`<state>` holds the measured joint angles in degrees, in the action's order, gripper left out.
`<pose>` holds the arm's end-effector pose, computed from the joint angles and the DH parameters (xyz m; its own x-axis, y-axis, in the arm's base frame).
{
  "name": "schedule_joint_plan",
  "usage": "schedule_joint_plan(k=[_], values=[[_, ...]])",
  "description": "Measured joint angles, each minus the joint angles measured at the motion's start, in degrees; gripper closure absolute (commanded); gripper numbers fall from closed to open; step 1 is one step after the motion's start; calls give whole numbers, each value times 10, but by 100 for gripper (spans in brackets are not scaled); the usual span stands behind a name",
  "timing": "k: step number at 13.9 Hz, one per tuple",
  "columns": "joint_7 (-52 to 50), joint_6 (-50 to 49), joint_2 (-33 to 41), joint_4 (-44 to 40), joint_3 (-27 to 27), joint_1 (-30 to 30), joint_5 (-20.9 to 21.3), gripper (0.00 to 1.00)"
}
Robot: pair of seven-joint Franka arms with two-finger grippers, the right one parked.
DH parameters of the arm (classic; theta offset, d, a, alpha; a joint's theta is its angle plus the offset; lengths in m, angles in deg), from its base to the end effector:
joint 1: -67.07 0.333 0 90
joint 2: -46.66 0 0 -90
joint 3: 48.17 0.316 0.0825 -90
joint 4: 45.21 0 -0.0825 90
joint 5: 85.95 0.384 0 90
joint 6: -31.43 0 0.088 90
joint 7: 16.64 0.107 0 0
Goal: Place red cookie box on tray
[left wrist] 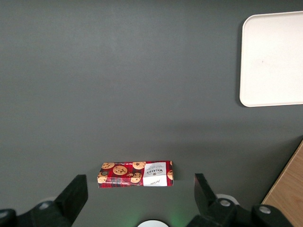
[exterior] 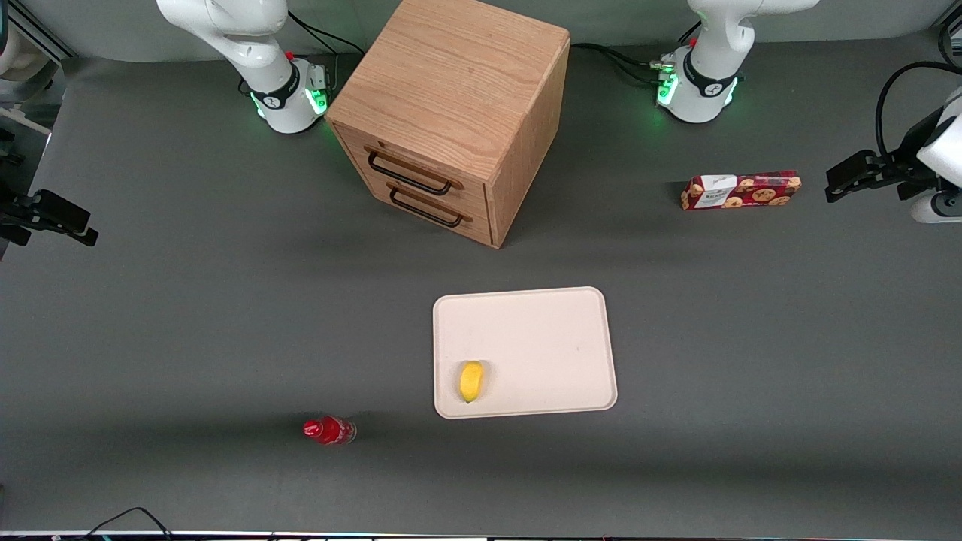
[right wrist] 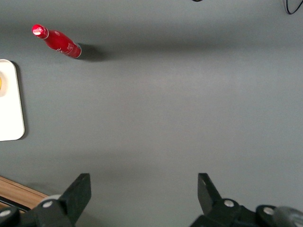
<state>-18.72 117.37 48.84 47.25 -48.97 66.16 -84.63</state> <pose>0.5343 -0.0135 0.6192 0.9972 0.0082 -0.0748 0.0063 -0.9996 -0.0263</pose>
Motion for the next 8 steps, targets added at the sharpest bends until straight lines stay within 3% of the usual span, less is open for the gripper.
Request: schedule_joint_plan(k=[8], values=[[0,-8,-1,0,0,0,0,0]])
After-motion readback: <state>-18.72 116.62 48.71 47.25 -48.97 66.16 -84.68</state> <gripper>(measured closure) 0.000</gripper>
